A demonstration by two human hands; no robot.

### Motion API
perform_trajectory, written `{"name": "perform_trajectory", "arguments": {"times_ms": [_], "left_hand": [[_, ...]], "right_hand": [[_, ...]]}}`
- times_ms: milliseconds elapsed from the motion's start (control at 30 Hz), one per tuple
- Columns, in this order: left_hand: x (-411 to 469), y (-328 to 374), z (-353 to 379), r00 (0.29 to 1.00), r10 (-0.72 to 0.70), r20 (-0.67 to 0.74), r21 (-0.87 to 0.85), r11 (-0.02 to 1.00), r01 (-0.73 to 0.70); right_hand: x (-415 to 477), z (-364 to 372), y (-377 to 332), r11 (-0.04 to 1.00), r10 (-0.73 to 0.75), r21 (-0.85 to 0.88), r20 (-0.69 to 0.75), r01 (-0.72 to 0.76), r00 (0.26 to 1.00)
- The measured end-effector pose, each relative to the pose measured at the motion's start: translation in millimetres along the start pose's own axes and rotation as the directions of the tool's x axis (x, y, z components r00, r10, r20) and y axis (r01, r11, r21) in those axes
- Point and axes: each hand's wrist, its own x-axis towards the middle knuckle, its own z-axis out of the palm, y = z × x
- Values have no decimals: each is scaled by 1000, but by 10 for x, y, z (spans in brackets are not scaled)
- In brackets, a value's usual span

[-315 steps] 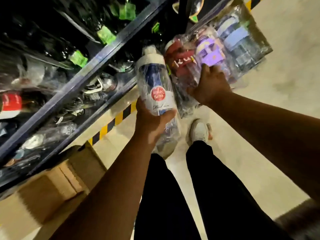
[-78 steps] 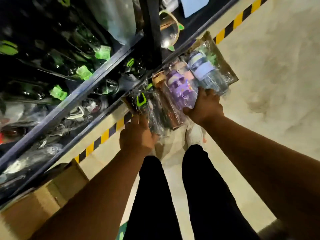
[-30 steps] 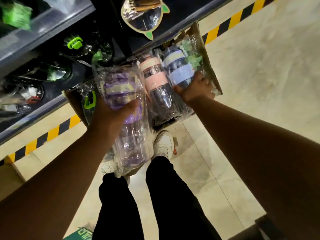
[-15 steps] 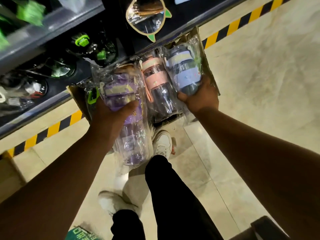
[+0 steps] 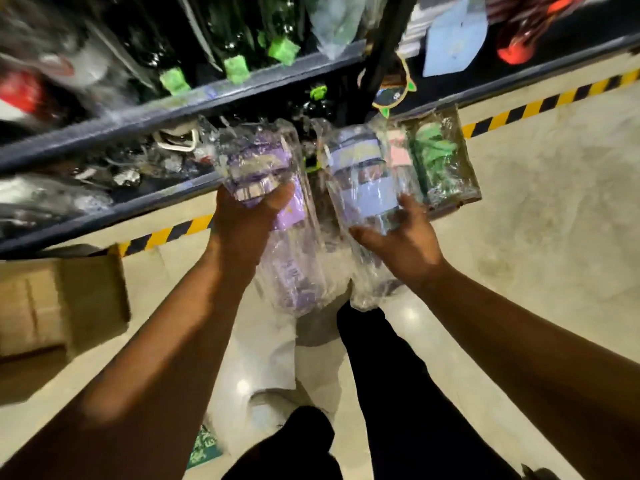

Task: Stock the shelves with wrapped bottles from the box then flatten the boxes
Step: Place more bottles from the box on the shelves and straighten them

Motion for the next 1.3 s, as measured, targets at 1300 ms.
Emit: {"name": "perform_trajectory", "arguments": {"times_ms": [1300], "left_hand": [[-2736, 3669, -6872, 601, 283, -748, -68, 867, -494]], "right_hand": [[-3625, 4683, -6083, 670, -707, 323, 551, 668, 443]]}}
